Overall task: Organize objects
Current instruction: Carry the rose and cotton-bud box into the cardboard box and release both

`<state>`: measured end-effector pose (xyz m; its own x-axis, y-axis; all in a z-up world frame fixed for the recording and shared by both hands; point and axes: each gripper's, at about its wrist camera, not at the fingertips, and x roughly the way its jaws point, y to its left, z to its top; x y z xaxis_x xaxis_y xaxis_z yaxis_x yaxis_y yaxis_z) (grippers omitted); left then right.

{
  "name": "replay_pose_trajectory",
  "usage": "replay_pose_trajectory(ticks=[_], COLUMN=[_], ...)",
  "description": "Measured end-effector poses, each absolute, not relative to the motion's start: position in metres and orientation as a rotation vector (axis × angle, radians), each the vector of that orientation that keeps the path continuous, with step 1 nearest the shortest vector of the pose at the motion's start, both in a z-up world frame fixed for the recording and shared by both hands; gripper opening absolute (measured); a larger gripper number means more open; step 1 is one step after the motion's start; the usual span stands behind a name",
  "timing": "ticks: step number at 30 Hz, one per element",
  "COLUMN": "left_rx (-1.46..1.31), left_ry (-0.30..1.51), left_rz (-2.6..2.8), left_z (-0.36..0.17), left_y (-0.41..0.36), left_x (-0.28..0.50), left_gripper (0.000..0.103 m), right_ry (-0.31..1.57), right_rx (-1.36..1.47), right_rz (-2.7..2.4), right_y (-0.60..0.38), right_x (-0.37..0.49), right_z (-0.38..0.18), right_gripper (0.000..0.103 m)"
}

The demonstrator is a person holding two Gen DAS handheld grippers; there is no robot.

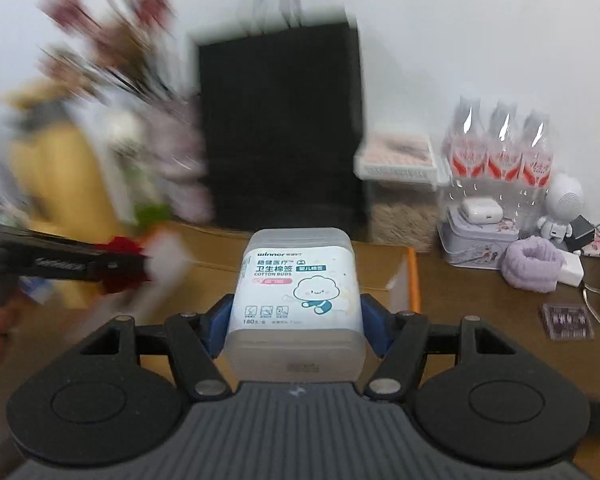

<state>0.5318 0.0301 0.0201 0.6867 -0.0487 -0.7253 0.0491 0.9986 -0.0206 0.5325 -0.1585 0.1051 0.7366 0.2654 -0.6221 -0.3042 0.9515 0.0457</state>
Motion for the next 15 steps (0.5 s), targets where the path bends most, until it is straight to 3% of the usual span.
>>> replay_pose_trajectory(ticks=[2,6,8,9,15], left_rx=[0.043,0.025,0.010,0.007,-0.010], left_ry=[0.837,0.854,0.840,0.832,0.759], left_rz=[0.005,0.029,0.011,0.007,-0.024], left_z=[0.005,-0.009,-0.006,-0.002,0.040], left_y=[0.024,0.024,0.024,0.025,0.025], left_x=[0.566,0.586,0.586,0.584,0.545], left_gripper=[0.036,0.062,0.072,0.077,0.081], right_ry=[0.748,0.819,0.794,0.771,0.696], right_rx=[-0.089,-0.166,-0.211,-0.227,-0.108], right_rz=[0.250,0.161,0.167,0.168,0.194], right_y=[-0.146,-0.131,-0.124,-0.125,-0.151], right_x=[0.573,0.609,0.608,0.606,0.582], right_z=[0.085,0.051,0.050,0.053,0.100], right_gripper=[0.066,0.070,0.091,0.094,0.099])
